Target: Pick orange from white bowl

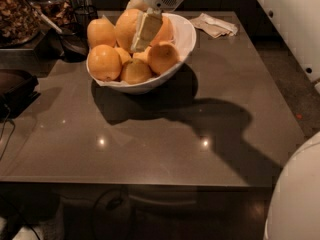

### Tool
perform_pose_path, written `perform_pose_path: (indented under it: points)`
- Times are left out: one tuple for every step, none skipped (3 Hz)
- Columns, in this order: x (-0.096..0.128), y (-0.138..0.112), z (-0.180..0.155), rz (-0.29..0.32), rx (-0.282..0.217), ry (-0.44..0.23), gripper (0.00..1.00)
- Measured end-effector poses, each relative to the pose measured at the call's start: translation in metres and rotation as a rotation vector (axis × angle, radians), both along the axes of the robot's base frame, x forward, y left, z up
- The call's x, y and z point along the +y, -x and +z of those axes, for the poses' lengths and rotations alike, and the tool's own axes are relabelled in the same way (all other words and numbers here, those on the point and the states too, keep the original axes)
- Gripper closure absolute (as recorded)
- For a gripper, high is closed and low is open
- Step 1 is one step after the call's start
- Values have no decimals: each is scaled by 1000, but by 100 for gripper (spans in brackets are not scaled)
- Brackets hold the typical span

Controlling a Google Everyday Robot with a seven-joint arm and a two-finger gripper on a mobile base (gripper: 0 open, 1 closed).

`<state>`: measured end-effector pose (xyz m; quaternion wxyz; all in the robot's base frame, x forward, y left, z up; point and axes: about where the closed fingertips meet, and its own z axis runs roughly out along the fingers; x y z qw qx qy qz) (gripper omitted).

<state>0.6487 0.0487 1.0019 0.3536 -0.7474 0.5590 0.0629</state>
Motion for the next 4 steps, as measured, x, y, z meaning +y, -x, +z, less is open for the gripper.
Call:
perform_pose_path:
  points:
    - [-2,16,0,-44,65,22,100]
    - [-4,38,3,-115,135,28,100]
    - [-8,62,8,-191,176,26,100]
    - [-11,85,11,-260,206,24,100]
